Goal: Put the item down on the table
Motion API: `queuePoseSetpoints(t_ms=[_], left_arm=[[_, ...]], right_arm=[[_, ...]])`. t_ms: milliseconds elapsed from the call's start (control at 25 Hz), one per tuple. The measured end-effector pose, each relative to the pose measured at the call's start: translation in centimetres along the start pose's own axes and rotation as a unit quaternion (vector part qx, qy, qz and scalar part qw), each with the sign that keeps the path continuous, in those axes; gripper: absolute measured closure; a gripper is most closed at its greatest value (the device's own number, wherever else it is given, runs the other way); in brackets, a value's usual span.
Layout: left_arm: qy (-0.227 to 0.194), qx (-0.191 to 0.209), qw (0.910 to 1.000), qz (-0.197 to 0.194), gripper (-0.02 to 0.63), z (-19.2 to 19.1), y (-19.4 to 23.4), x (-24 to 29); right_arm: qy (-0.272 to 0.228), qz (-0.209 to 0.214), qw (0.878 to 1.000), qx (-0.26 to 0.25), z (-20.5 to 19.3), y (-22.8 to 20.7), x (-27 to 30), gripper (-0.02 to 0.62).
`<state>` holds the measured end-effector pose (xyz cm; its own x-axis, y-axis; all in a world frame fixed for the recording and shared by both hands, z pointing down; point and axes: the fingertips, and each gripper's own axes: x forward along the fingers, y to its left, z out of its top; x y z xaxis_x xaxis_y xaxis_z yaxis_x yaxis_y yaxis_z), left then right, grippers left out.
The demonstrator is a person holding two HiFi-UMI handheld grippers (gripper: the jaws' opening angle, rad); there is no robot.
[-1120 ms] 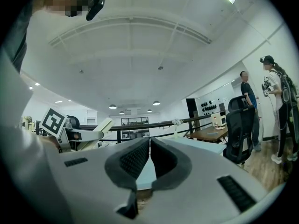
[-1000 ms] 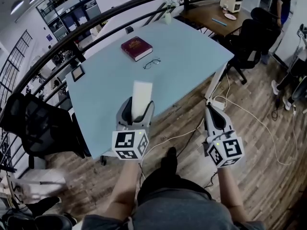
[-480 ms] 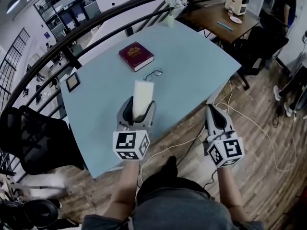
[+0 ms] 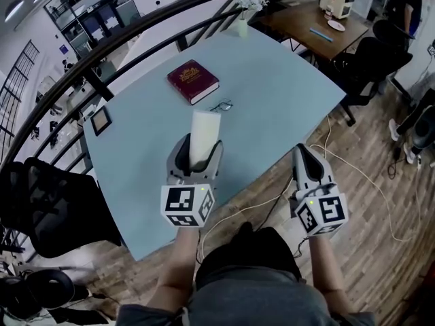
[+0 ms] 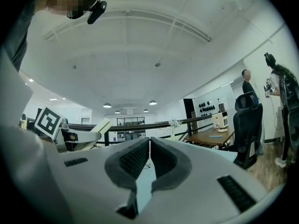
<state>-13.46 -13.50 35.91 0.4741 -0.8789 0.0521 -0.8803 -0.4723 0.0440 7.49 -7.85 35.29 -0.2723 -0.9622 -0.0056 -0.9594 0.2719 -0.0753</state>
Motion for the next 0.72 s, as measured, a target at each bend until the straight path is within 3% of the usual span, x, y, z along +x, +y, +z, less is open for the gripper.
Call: queuePoseSetpoints(t_ms=[720], left_arm=[[-0.01, 0.006, 0.9998, 0.019, 0.297, 1.5, 0.4, 5.3]], right_arm=[[-0.003, 0.008, 1.0, -0.006, 1.0, -4.4, 4.5, 0.592]])
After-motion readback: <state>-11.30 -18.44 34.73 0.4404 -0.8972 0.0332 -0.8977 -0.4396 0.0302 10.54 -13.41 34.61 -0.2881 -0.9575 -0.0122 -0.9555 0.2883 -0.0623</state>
